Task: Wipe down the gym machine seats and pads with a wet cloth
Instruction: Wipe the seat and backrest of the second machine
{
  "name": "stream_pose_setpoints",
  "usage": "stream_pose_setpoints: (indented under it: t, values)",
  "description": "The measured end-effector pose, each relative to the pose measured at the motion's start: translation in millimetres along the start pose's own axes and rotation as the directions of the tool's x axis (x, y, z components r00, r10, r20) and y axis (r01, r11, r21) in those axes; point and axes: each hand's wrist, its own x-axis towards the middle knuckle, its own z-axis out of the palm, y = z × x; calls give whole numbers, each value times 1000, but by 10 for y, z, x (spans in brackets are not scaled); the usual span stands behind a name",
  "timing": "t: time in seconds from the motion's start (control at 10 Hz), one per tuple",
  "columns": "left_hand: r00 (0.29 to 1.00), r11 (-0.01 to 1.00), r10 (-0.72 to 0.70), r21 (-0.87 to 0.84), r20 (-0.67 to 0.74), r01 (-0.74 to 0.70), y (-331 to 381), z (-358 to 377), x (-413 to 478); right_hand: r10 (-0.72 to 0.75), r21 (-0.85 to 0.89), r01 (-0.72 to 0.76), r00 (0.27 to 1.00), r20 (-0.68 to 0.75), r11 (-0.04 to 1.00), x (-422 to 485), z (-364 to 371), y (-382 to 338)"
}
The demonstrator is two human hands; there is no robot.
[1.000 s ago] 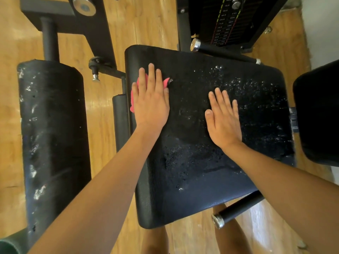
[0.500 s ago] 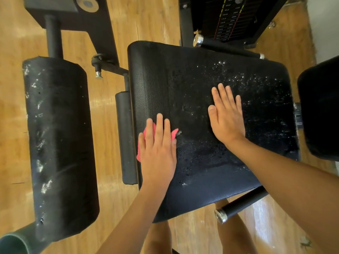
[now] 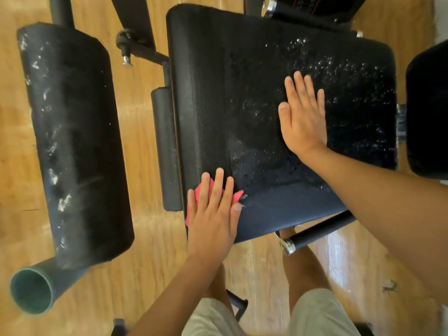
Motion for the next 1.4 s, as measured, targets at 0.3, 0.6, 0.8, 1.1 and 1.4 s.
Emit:
stream_pose_setpoints:
  t: [0.3,0.6,0.8,1.1,1.4]
  values:
    - [989,992,119,-29,-83,-122,-239,44,142,-2,11,2,1000,-6,1000,-27,-7,-25]
    - [997,997,70,45,-34,-68,2,193,-225,3,11,-3,1000,-1,1000,-46,-29,-28]
    - [1000,996,-15,86,-26,17,87,164,-82,0,1,0,1000,-9,1000,-49,-16,-6]
    - [985,988,-147,42,-88,151,312,52,639,-6,8,6,1000,-24,1000,-36,5,5]
    - [963,973,-226,7,-146,229,309,-109,1210,-2,18,2,1000,-26,1000,-19,30,26]
